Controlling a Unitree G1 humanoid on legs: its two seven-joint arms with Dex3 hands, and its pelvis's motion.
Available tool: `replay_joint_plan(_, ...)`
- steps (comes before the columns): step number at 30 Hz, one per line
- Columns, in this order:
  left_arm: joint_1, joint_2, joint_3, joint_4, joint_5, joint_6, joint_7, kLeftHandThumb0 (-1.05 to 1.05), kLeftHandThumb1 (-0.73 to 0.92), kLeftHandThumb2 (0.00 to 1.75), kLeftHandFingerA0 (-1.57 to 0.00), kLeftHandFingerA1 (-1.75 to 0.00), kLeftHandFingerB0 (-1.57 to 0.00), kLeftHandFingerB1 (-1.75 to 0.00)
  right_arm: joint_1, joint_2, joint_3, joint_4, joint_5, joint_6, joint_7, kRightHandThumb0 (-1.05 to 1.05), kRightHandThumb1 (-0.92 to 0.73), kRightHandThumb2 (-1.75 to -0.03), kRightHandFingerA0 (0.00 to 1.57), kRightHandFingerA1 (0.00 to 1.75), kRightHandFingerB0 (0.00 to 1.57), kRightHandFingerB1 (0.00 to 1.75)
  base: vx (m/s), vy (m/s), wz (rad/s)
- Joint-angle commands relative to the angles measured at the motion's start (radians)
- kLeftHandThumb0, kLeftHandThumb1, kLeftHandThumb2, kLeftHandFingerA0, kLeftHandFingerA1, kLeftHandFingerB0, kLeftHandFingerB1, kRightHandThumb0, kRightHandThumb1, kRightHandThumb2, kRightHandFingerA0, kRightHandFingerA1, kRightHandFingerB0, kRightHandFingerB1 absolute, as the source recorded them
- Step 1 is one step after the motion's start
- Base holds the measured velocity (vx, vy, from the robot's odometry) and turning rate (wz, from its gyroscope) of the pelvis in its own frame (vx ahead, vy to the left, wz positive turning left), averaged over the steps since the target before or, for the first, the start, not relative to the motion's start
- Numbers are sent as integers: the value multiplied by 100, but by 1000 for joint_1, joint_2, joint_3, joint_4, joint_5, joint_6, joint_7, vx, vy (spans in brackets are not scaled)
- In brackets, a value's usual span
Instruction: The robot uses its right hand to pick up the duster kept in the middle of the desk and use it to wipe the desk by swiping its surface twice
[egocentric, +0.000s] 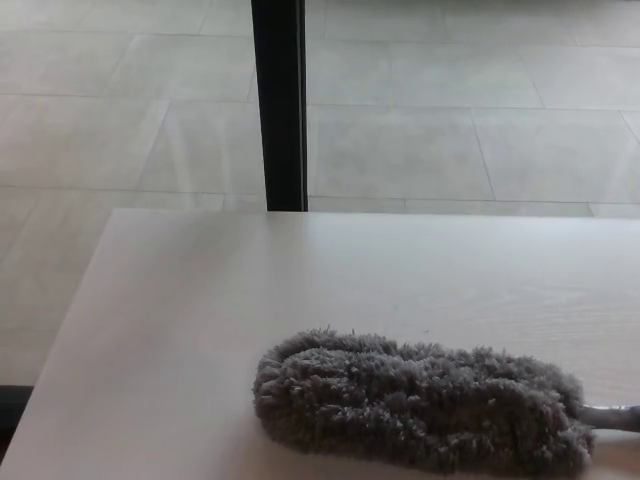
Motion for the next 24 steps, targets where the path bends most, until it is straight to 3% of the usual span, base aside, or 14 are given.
replay_joint_plan(1,-36,52,94,61,-122,53,-155,-78,60,96,-26,-60,-13,-46,-42,-81,-151,20,191,-129,139,-96,-59,-98,0,50,2,41,0,0,0)
replay_joint_plan(3,-42,51,109,64,-130,53,-159,-79,59,95,-28,-61,-15,-47,-82,-112,-172,-24,201,-146,148,-95,-65,-106,0,43,0,32,0,0,0)
replay_joint_plan(4,-48,51,117,69,-132,54,-156,-72,74,62,-32,-55,-22,-35,-103,-121,-169,-94,199,-194,161,-105,-74,-107,9,63,0,20,0,0,0)
replay_joint_plan(6,-55,50,120,75,-126,54,-150,-72,74,62,-32,-55,-22,-35,-121,-127,-166,-112,190,-221,167,-105,-74,-107,9,63,0,20,0,0,0)
replay_joint_plan(7,-58,51,120,83,-123,49,-158,-78,59,95,-26,-59,-14,-46,-154,-121,-140,-267,173,-205,114,-105,-70,-110,0,13,0,11,0,0,0)
replay_joint_plan(9,-57,53,116,85,-116,42,-164,-80,59,95,-26,-59,-13,-45,-166,-111,-103,-442,140,-204,78,-105,-73,-112,0,9,0,6,0,0,0)
replay_joint_plan(12,-56,53,124,82,-124,49,-156,-78,56,95,-28,-60,-16,-47,-223,-116,34,-761,10,-160,35,-105,-74,-111,0,6,0,16,0,0,0)
replay_joint_plan(13,-56,54,122,80,-123,48,-156,-75,72,62,-31,-54,-21,-35,-232,-109,65,-830,-9,-134,33,-103,-73,-109,0,4,0,10,0,0,0)
replay_joint_plan(14,-56,57,120,81,-121,50,-159,-78,58,95,-28,-60,-17,-47,-257,-102,151,-933,-63,-125,64,-100,-75,-109,0,11,0,1,0,0,0)
replay_joint_plan(16,-59,57,120,80,-124,54,-165,-78,58,95,-27,-59,-17,-47,-286,-76,229,-989,-121,-145,74,-100,-72,-106,0,13,4,3,0,0,0)
replay_joint_plan(17,-60,55,118,81,-122,50,-165,-76,73,62,-31,-57,-23,-37,-299,-66,281,-1032,-189,-110,58,-105,-72,-109,0,9,6,2,0,0,0)
replay_joint_plan(18,-61,54,122,81,-126,51,-168,-75,73,62,-31,-57,-22,-37,-314,-46,332,-1052,-226,-103,65,-105,-70,-107,0,6,4,6,0,0,0)
replay_joint_plan(19,-61,52,118,81,-123,48,-171,-79,58,96,-28,-61,-16,-48,-339,-13,423,-1053,-314,-116,77,-104,-68,-106,0,8,7,3,0,0,0)
replay_joint_plan(24,-57,50,124,83,-130,46,-175,-78,57,96,-29,-63,-15,-48,-359,27,623,-1022,-529,-172,60,-103,-67,-105,0,5,12,12,0,0,0)
